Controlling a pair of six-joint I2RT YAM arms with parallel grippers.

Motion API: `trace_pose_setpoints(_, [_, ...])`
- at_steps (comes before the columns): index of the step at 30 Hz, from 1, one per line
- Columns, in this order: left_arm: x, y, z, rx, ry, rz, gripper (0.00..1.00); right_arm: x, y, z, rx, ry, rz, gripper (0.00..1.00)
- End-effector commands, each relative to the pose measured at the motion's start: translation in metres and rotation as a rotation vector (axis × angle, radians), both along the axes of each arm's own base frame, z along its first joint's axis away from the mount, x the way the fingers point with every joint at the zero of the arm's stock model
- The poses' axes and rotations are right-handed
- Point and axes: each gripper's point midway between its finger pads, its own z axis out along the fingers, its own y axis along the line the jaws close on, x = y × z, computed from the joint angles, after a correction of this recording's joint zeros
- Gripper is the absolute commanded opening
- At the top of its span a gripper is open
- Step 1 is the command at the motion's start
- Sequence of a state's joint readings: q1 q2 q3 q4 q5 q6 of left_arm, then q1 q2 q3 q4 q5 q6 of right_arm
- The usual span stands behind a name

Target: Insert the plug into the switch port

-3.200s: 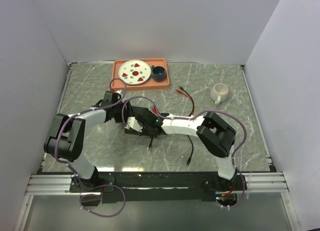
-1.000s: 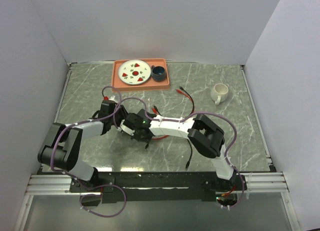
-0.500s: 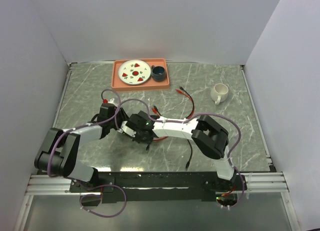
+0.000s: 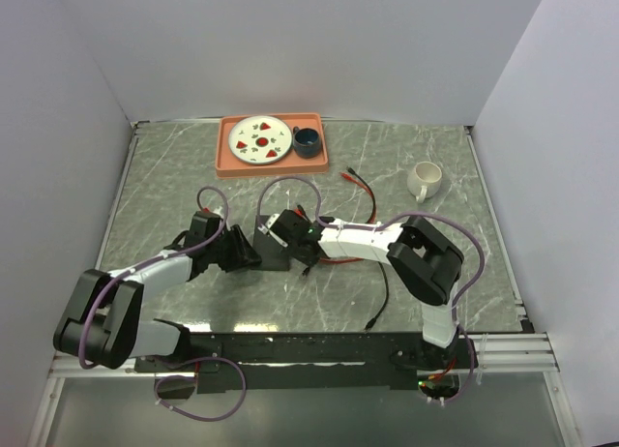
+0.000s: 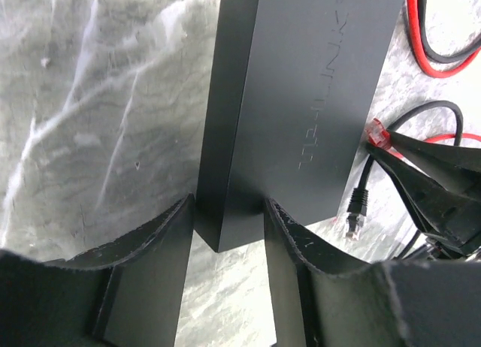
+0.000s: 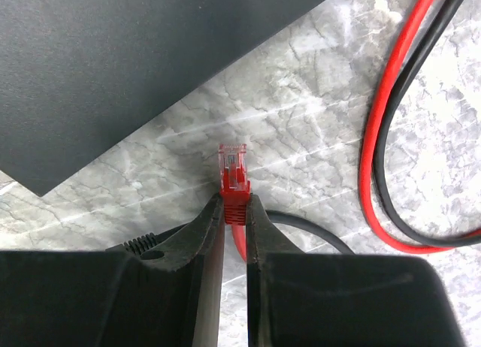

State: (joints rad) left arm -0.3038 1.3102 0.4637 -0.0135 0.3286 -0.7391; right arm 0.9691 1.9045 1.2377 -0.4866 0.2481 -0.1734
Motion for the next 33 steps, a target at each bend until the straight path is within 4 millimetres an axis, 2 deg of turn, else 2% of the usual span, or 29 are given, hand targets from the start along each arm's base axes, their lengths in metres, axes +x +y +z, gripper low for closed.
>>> trace_pose_setpoints(1, [-0.010, 0.000, -0.003, -0.017, 0.044, 0.022, 0.48, 0.003, 0.013, 0.018, 0.074, -0.046, 0.006, 0.00])
trace_pose_setpoints(9, [0.020, 0.019, 0.011, 0.062, -0.013, 0.107, 0.50, -0.015, 0.025, 0.018, 0.086, -0.033, 0.143, 0.00])
trace_pose_setpoints(14, [0.033, 0.015, 0.015, 0.037, -0.047, 0.073, 0.50, -0.021, 0.033, 0.015, 0.087, -0.027, 0.210, 0.00])
trace_pose_setpoints(19, [0.037, 0.000, 0.017, -0.025, -0.084, -0.008, 0.47, -0.014, 0.039, 0.015, 0.083, -0.050, 0.226, 0.00])
trace_pose_setpoints(22, [0.031, -0.007, 0.014, -0.065, -0.076, -0.038, 0.46, -0.012, 0.045, 0.016, 0.091, -0.053, 0.241, 0.00])
trace_pose_setpoints(25, [0.029, -0.008, 0.013, -0.082, -0.077, -0.037, 0.46, -0.013, 0.048, 0.016, 0.098, -0.042, 0.249, 0.00])
trace_pose_setpoints(33, [0.031, -0.004, 0.010, -0.072, -0.080, -0.018, 0.46, -0.026, 0.041, 0.011, 0.102, -0.009, 0.254, 0.00])
